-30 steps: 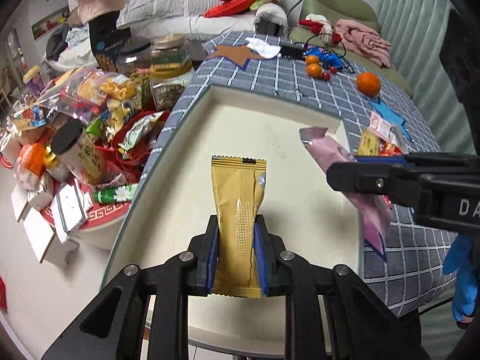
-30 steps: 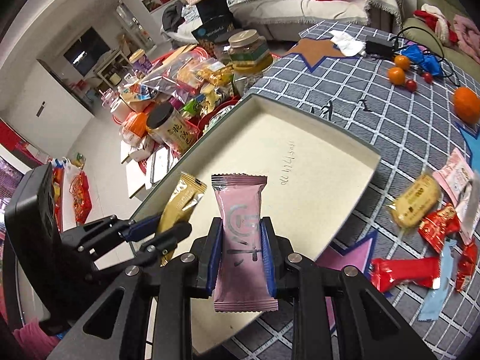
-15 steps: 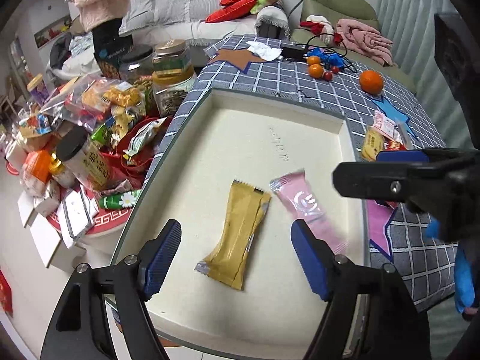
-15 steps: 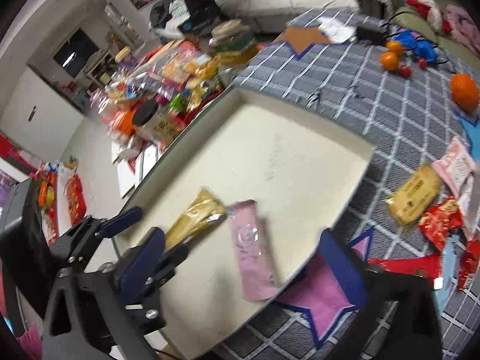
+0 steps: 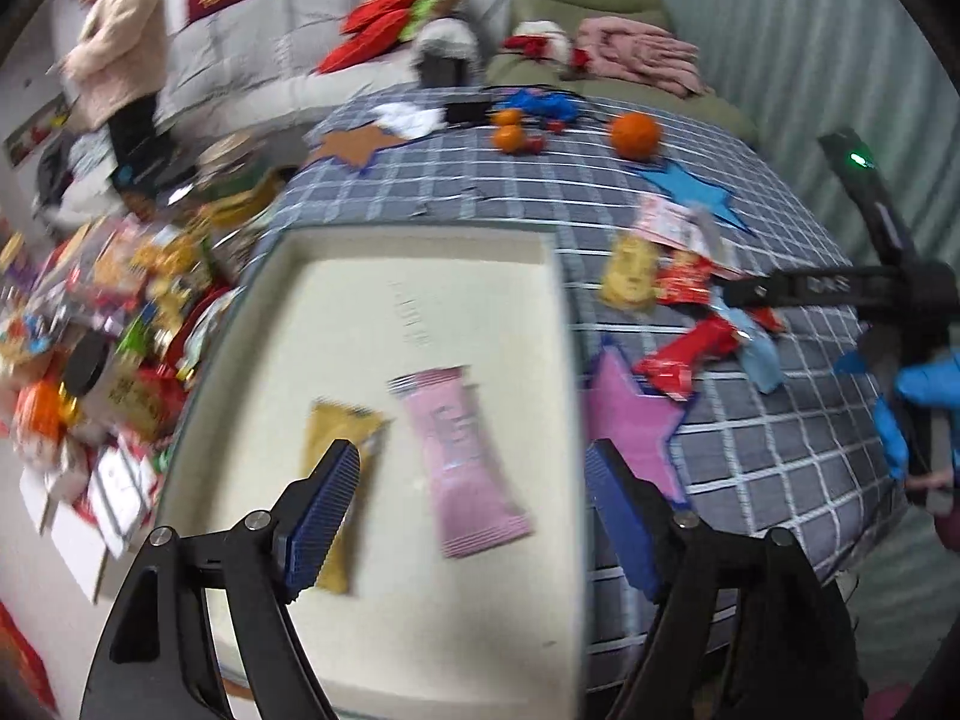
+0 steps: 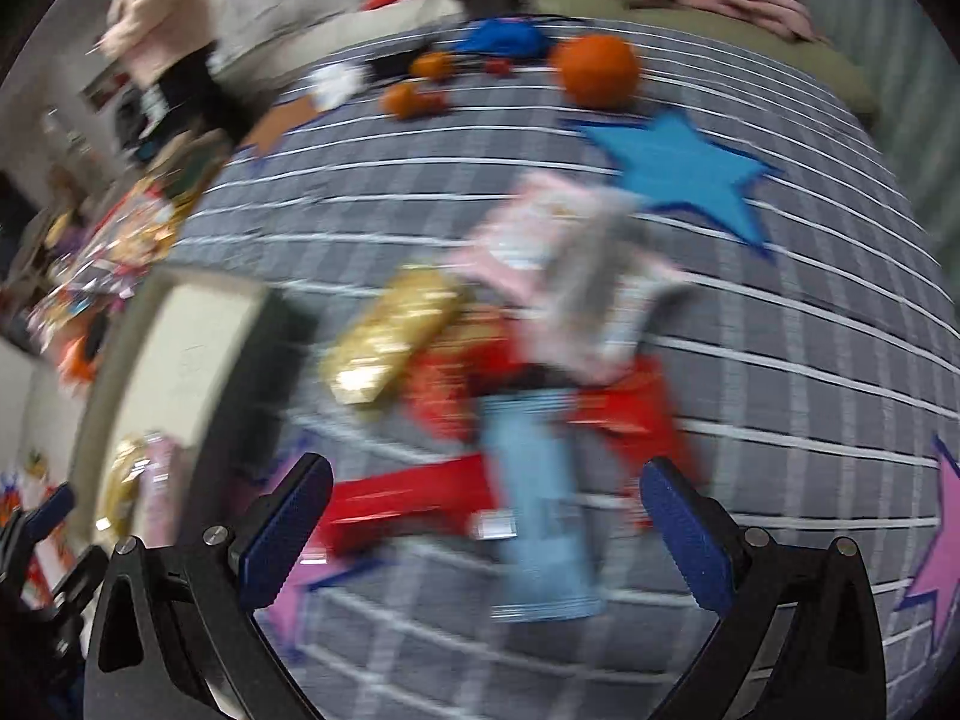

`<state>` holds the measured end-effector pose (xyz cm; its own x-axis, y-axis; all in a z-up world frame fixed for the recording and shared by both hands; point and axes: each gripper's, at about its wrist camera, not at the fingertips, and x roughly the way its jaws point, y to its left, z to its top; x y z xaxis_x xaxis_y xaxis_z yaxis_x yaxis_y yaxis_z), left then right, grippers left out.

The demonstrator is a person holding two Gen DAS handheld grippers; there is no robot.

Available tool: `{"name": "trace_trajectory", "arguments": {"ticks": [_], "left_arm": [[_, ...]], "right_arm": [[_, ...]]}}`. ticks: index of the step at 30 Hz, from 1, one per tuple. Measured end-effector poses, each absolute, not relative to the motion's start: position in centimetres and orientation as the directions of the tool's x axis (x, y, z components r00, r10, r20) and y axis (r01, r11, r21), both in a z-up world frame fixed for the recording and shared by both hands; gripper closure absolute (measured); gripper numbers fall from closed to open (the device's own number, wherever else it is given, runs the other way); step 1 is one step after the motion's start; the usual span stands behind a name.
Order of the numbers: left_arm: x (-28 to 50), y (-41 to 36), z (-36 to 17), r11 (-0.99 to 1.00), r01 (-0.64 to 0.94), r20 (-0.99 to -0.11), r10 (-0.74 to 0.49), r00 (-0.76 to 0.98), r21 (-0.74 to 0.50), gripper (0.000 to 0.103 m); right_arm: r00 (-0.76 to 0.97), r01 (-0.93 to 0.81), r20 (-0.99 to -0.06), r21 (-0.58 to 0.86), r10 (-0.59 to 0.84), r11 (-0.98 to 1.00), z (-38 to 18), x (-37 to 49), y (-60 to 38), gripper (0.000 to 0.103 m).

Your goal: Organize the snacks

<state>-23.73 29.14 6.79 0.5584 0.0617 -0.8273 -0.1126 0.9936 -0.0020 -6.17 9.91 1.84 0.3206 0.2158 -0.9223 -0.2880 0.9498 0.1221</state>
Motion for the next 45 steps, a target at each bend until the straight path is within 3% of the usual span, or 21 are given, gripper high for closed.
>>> {"name": "trace_trajectory", "arguments": {"ticks": [7,13,17,18,19,21,22,25,31,32,33,34,35,36,37,43,44,45], "left_arm": [[-18.0,21.3,5.4,0.996,0.077,-0.846,0.005,0.533,0.054,0.021],[-13.0,17.1,2.0,0.980,0.131,-0.869,0.067,0.490,0.149,0.022],[-10.9,16.9,0.4,0.985,0.119,-0.888,0.055,0.456,0.122,0.025],[-10.8,17.0,0.4,0.989,0.110,-0.886,0.040,0.461,0.102,0.034],[-10.6,17.1,0.4,0.994,0.100,-0.889,0.000,0.458,0.052,0.051],[-10.7,17.1,0.5,0.997,0.083,-0.895,-0.044,0.445,-0.008,0.072],[-11.0,17.0,0.5,0.998,0.064,-0.896,-0.032,0.443,-0.003,0.075],[-12.7,17.0,0.6,1.000,0.005,-0.897,-0.026,0.441,-0.026,0.079],[-17.2,17.1,1.1,0.994,-0.056,-0.891,-0.057,0.450,-0.091,0.076],[-17.4,17.1,1.4,0.995,-0.057,-0.886,-0.044,0.461,-0.079,0.060],[-17.7,17.1,1.5,0.997,-0.055,-0.879,-0.024,0.477,-0.057,0.038],[-17.8,17.1,1.7,0.998,-0.060,-0.868,0.008,0.497,-0.025,0.025],[-17.8,17.1,1.9,0.998,-0.066,-0.861,0.028,0.508,-0.006,0.024],[-17.7,17.1,1.9,0.998,-0.063,-0.859,0.033,0.510,0.001,0.024],[-17.3,17.0,1.8,0.999,-0.053,-0.863,0.033,0.504,0.007,0.024],[-16.3,16.3,0.3,0.997,-0.065,-0.870,0.061,0.489,0.033,0.020],[-16.3,16.3,0.1,0.996,-0.079,-0.867,0.068,0.494,0.034,0.019],[-16.5,16.4,0.1,0.996,-0.088,-0.863,0.063,0.501,0.021,0.017]], "right_arm": [[0.326,-0.263,-0.920,0.131,0.216,0.956,0.7,-5.0,6.3,0.000],[0.319,-0.300,-0.922,0.124,0.222,0.946,-0.3,-4.3,6.4,0.002],[0.334,-0.321,-0.916,0.111,0.222,0.940,-0.5,-3.9,6.5,0.032],[0.337,-0.319,-0.914,0.112,0.223,0.941,-0.3,-3.9,6.4,0.053],[0.340,-0.319,-0.915,0.104,0.216,0.942,-0.2,-3.9,6.2,0.068],[0.339,-0.323,-0.912,0.119,0.232,0.939,-0.2,-4.2,5.6,0.071],[0.338,-0.322,-0.910,0.127,0.239,0.938,-0.1,-4.5,5.2,0.072],[0.350,-0.309,-0.908,0.119,0.229,0.944,0.1,-5.7,3.6,0.072],[0.358,-0.268,-0.911,0.111,0.206,0.957,0.8,-10.0,-1.0,0.071],[0.356,-0.268,-0.913,0.104,0.199,0.958,0.8,-10.8,-1.7,0.071],[0.347,-0.271,-0.916,0.108,0.201,0.957,0.8,-11.4,-2.1,0.071],[0.346,-0.267,-0.916,0.112,0.204,0.957,0.8,-11.8,-2.5,0.066],[0.352,-0.262,-0.914,0.110,0.201,0.959,0.9,-12.0,-2.9,0.055],[0.366,-0.258,-0.911,0.096,0.189,0.961,0.9,-12.2,-3.1,0.026],[0.380,-0.254,-0.908,0.082,0.178,0.964,1.0,-12.3,-3.2,0.015],[0.404,-0.252,-0.904,0.039,0.142,0.967,0.2,-11.4,-2.7,0.015],[0.406,-0.247,-0.902,0.043,0.144,0.968,-0.2,-11.4,-2.6,0.012],[0.418,-0.249,-0.897,0.041,0.145,0.968,-0.5,-11.5,-2.5,0.001]]}}
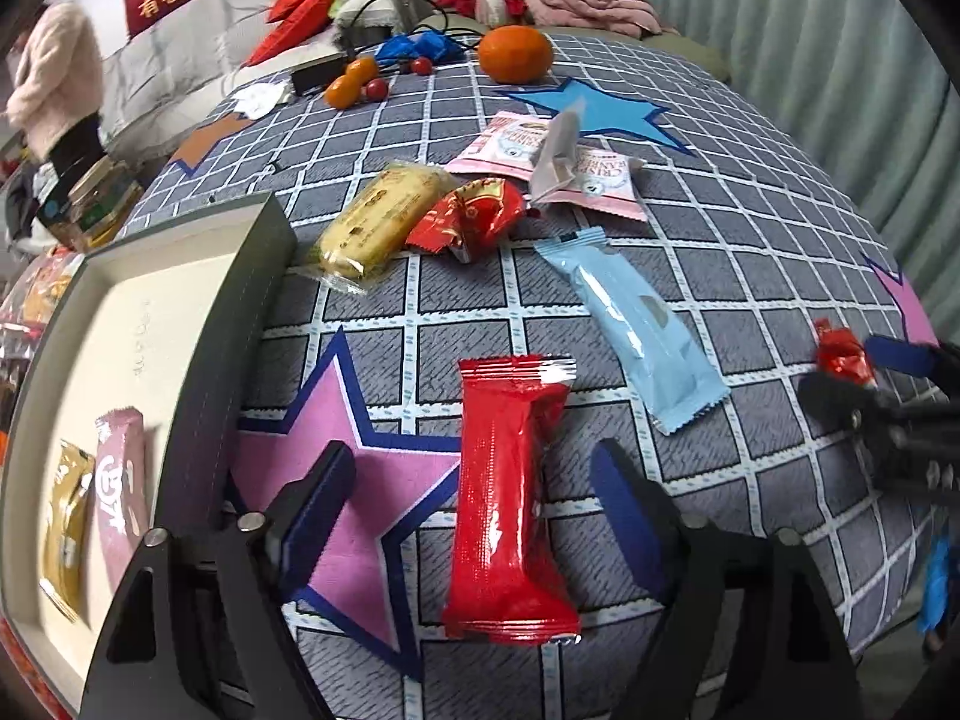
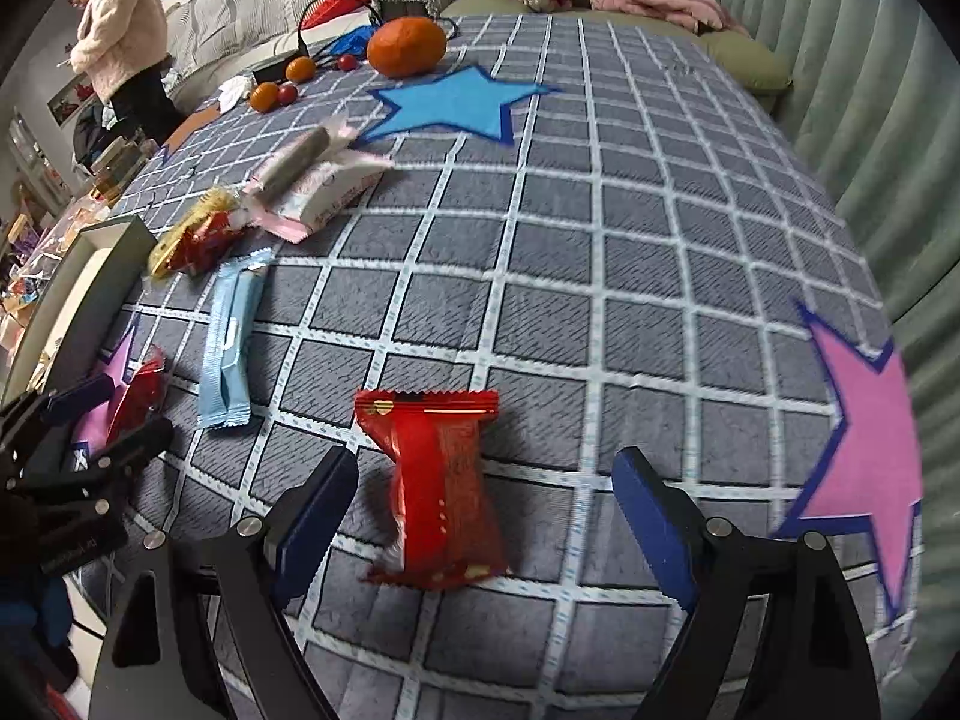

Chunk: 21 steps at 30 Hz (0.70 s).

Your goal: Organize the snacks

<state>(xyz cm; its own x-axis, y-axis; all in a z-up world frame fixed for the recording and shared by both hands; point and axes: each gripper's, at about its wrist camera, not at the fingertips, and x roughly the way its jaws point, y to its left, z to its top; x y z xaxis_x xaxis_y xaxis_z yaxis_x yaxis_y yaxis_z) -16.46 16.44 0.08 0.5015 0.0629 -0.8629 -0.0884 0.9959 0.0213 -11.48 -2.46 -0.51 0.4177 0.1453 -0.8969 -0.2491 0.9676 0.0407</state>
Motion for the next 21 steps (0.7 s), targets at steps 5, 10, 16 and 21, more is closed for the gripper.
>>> {"name": "trace_trajectory", "arguments": {"ticks": [5,10,16,21], "left_arm": [[-16.2,16.5,-0.6,0.995,-0.100,-0.850,0.049,0.525,-0.005,0.000],[-16.1,16.2,-0.6,0.996,-0.090,-0.832,0.048,0.552,-0.003,0.000],[-16.3,16.1,-0.7,0.996,-0.090,-0.818,0.051,0.574,-0.001,0.000],[-16.3,16.1,-0.8,0.996,-0.090,-0.816,0.052,0.576,-0.001,0.000]], "right_arm": [[0.490,-0.259,-0.866,-0.031,0.103,0.965,-1.4,-12.6,-1.5,0.000],[0.526,-0.261,-0.843,-0.033,0.114,0.965,-1.5,-13.1,-1.7,0.000],[0.542,-0.261,-0.832,-0.033,0.118,0.965,-1.5,-13.3,-1.7,0.000],[0.547,-0.259,-0.828,-0.033,0.119,0.965,-1.5,-13.5,-1.7,0.000]]}}
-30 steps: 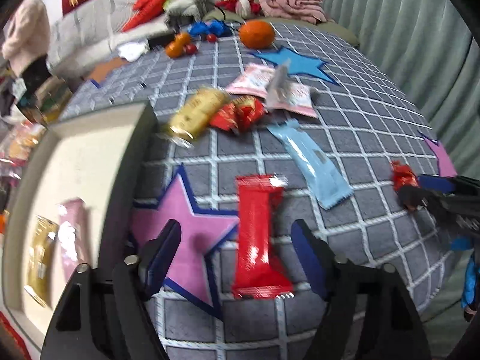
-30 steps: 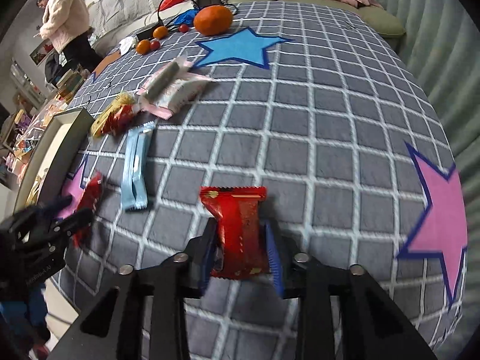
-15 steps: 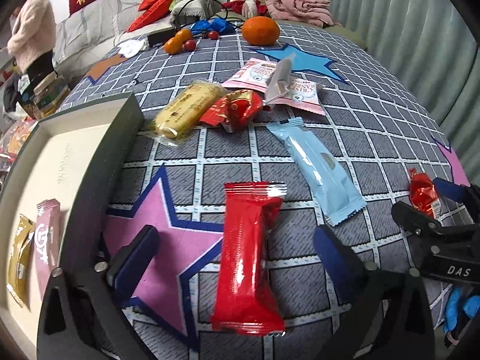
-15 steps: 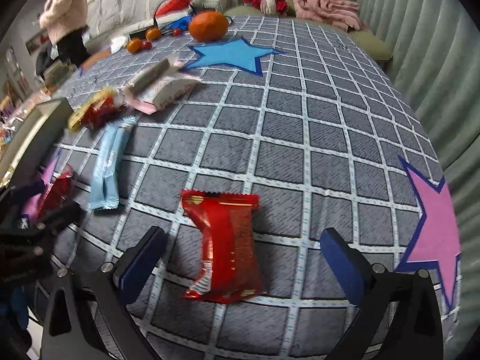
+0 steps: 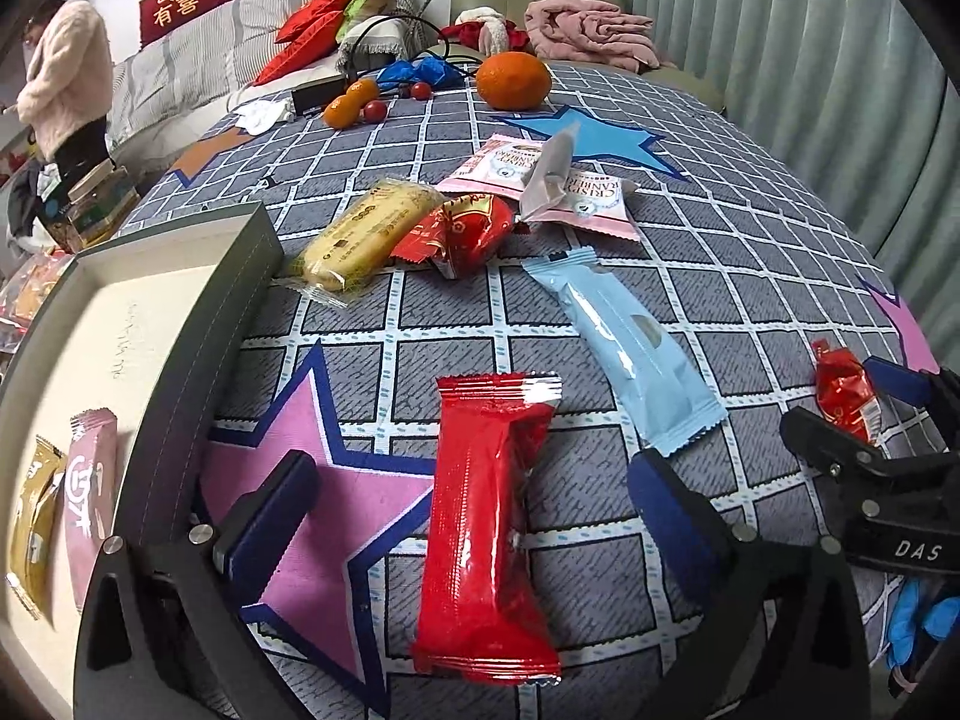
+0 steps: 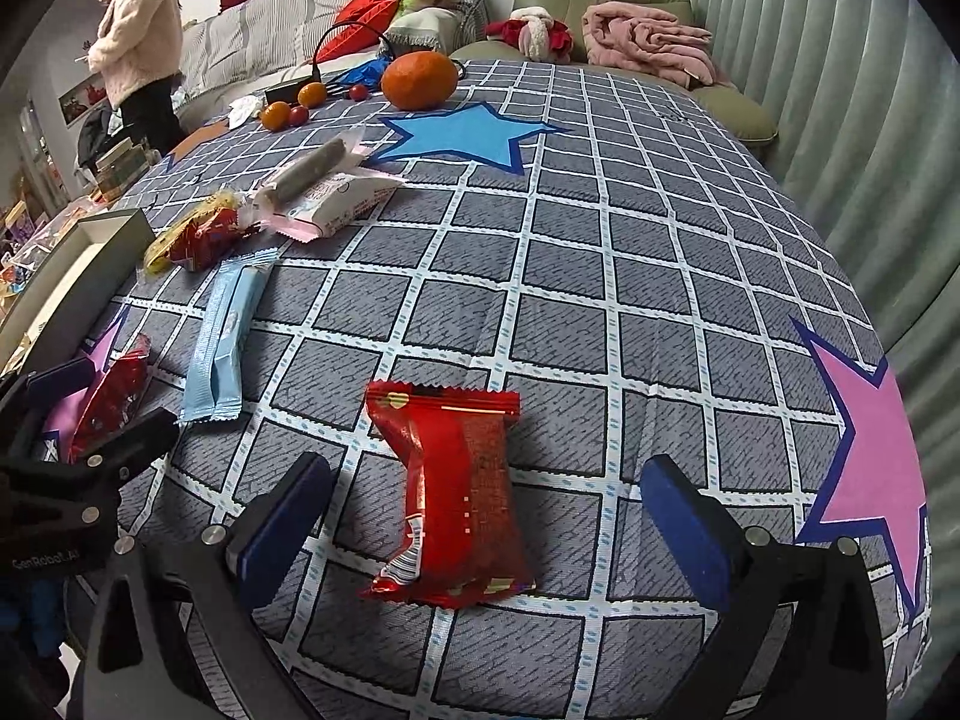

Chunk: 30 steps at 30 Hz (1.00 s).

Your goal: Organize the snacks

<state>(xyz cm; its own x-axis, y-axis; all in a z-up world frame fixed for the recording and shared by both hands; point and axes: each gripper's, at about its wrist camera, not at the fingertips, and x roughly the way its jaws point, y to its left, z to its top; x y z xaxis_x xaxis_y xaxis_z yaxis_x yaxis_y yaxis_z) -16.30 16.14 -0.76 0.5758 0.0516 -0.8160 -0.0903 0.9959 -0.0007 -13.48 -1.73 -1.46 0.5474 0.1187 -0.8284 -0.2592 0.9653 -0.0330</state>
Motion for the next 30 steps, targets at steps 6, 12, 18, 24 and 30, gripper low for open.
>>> {"name": "trace_trajectory", "arguments": {"ticks": [6,12,18,24,30], "left_arm": [[-16.42,16.12,-0.69,0.996,-0.089,-0.814,0.051,0.578,0.000,0.000],[-16.44,16.08,-0.71,0.996,-0.090,-0.814,0.052,0.578,-0.001,0.000],[-16.47,16.08,-0.72,0.996,-0.090,-0.814,0.052,0.579,-0.001,0.000],[-16.49,16.08,-0.72,0.996,-0.090,-0.814,0.051,0.579,-0.001,0.000],[-16.51,16.07,-0.71,0.996,-0.090,-0.813,0.051,0.580,-0.001,0.000]], "right_arm": [[0.548,-0.260,-0.828,-0.033,0.119,0.965,-1.47,-13.53,-1.74,0.000],[0.548,-0.259,-0.828,-0.033,0.119,0.965,-1.47,-13.59,-1.75,0.000],[0.549,-0.259,-0.827,-0.033,0.119,0.965,-1.46,-13.65,-1.75,0.000],[0.549,-0.259,-0.827,-0.033,0.119,0.965,-1.46,-13.70,-1.75,0.000],[0.550,-0.259,-0.827,-0.033,0.119,0.965,-1.46,-13.75,-1.75,0.000]]}}
